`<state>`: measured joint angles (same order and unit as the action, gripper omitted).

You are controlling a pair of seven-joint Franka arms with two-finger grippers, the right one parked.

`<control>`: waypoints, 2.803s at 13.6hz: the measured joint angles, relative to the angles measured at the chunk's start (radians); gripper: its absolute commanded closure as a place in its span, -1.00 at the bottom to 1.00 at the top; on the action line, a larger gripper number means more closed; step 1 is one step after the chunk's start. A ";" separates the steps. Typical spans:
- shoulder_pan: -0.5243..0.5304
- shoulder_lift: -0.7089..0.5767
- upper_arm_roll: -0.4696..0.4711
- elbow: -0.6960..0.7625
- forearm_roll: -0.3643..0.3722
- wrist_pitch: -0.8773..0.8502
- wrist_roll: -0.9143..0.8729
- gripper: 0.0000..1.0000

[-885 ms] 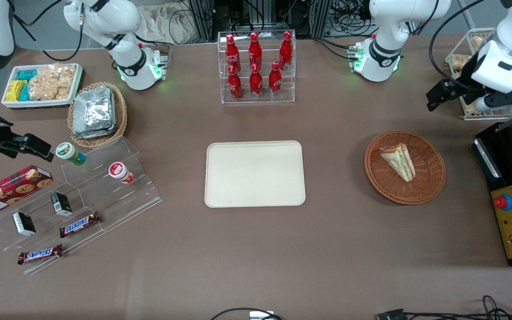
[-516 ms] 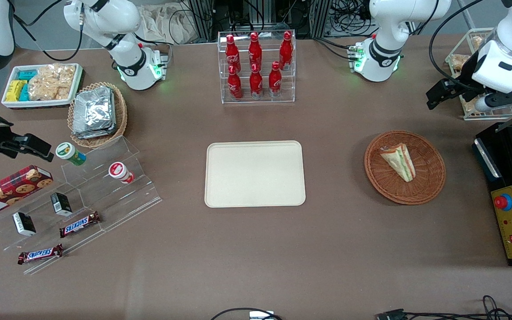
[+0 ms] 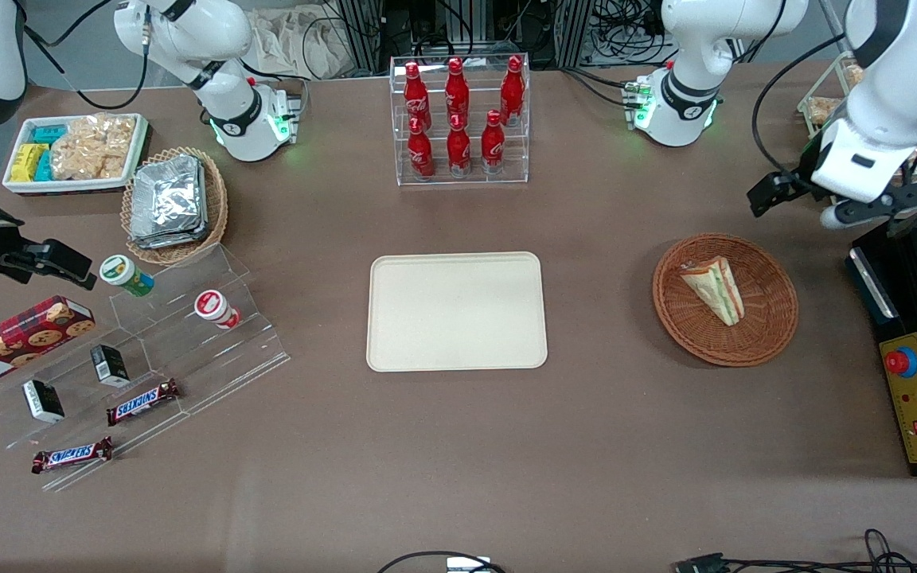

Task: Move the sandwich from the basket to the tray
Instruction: 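Move the left gripper over the wrapped sandwich in the wicker basket, then lower the left gripper and close it on the wrapped sandwich, then lift the sandwich up out of the basket with the left gripper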

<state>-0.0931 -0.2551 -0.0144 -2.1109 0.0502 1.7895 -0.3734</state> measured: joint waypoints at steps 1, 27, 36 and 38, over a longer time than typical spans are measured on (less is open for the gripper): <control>0.000 -0.002 0.007 -0.054 0.001 0.067 -0.013 -1.00; -0.002 0.359 0.076 -0.464 0.003 0.941 -0.110 1.00; -0.017 0.074 0.068 -0.252 0.004 0.343 -0.108 1.00; -0.028 0.041 0.067 -0.078 0.004 0.100 -0.098 1.00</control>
<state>-0.1214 -0.2144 0.0524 -2.1888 0.0545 1.8897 -0.4714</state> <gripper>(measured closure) 0.811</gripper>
